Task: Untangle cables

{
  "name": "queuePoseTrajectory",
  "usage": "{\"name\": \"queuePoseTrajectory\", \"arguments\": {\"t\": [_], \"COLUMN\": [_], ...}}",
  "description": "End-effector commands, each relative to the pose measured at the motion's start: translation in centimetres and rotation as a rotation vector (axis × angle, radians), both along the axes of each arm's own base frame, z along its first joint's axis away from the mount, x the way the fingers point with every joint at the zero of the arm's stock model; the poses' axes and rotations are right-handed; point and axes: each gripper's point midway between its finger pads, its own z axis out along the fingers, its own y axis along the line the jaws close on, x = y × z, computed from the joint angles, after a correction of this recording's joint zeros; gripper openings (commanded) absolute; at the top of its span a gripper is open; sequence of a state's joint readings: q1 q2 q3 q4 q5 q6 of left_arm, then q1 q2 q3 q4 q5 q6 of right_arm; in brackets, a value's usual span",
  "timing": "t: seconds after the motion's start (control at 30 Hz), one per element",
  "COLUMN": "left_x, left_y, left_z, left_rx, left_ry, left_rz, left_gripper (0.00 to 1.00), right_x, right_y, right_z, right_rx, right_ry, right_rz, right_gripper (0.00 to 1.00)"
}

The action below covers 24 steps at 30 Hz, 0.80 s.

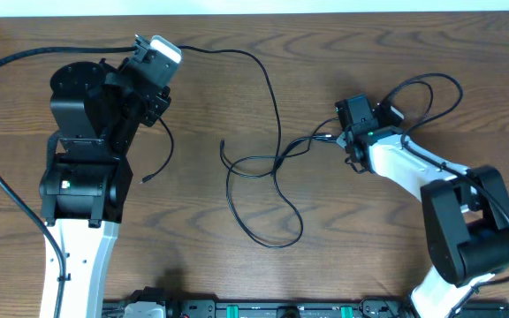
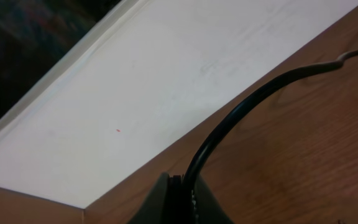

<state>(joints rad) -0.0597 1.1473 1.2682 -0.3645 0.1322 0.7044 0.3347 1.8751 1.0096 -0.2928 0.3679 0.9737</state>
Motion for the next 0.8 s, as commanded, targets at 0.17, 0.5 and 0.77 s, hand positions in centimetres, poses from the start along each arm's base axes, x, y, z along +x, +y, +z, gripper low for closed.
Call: {"name": "queuePoseTrajectory", "arguments": {"t": [0.17,0.5,0.77], "left_x": [-0.2,-0.3,0.2], "left_y": [-0.6,-0.6,-0.6], "left_z": [-0.2,-1.0,-2.9], "left_rx": [-0.041,-0.04,-0.037], "left_ry": [0.021,0.05,0.114], "left_rz": [-0.029,-0.028,-0.027], "left_gripper": [0.08,0.07,0.07], "right_x": [-1.1,-0.3,0.2], "right_y": [-0.9,0.3,0.6], "right_z": [-4.1,-2.4,10.4], "right_rx": [-0.098,-0.113,-0.181], "right_ry": [0.109,0.12,-0.002], "right_rz": [0.083,0.246,0.408], "right_gripper": [0.44,0.02,0.01]}}
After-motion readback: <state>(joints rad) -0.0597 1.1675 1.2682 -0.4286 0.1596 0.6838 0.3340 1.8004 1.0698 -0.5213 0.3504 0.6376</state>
